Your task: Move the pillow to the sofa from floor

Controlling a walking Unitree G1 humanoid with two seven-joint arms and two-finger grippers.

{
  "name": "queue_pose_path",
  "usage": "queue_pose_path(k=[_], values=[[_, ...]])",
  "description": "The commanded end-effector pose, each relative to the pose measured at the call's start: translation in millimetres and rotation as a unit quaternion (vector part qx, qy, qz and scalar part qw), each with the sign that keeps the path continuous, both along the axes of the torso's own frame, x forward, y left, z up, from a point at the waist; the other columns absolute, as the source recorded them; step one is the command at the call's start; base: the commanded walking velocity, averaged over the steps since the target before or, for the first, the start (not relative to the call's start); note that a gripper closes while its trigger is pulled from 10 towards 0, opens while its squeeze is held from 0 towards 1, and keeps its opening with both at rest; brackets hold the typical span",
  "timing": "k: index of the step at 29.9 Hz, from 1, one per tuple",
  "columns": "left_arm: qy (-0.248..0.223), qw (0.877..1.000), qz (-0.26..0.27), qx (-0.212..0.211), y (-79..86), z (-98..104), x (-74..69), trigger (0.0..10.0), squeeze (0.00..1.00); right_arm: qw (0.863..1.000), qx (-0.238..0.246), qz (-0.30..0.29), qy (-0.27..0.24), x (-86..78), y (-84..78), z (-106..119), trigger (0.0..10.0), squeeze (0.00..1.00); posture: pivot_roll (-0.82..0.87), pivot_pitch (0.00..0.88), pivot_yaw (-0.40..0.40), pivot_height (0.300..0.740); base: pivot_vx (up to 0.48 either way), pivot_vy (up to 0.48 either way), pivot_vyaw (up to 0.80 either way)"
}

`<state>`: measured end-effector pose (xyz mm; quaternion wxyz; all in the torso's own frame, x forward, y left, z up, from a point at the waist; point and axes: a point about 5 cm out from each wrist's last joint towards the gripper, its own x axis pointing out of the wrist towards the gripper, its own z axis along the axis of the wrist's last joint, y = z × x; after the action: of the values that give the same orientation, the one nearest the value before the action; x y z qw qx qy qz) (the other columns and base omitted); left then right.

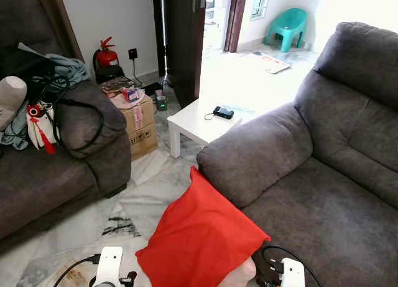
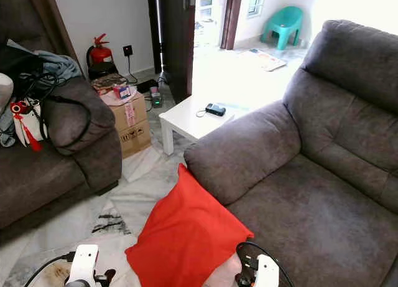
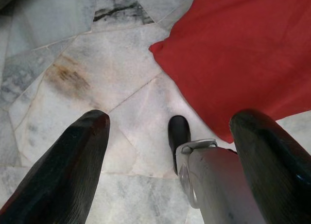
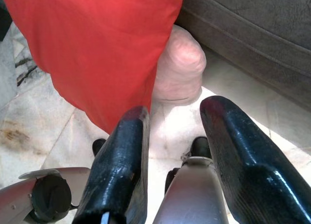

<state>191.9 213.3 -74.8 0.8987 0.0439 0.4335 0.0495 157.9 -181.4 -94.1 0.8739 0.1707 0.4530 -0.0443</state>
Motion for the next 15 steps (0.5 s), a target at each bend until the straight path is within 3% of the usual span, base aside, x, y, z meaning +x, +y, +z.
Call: queue_pose_path(k=[1, 4, 15], values=[[0.002, 1.0, 0.004, 0.0, -0.2, -0.7, -1.3, 10.0, 0.0, 1.0, 0.0, -0.006, 0.003, -0.5, -2.6, 0.0, 10.0, 0.0, 0.04, 0.0, -0.052, 0.74, 0.0, 0.0, 0.0], [0.001, 1.0, 0.004, -0.001, -0.4, -0.7, -1.1, 10.0, 0.0, 1.0, 0.0, -0.006, 0.003, -0.6, -2.6, -0.1, 10.0, 0.0, 0.05, 0.0, -0.052, 0.74, 0.0, 0.0, 0.0], [-0.001, 1.0, 0.004, -0.001, -0.5, -0.1, 0.0, 10.0, 0.0, 1.0, 0.001, -0.006, 0.003, -0.4, -2.2, -0.1, 10.0, 0.0, 0.04, 0.0, -0.05, 0.74, 0.246, 0.0, 0.0]])
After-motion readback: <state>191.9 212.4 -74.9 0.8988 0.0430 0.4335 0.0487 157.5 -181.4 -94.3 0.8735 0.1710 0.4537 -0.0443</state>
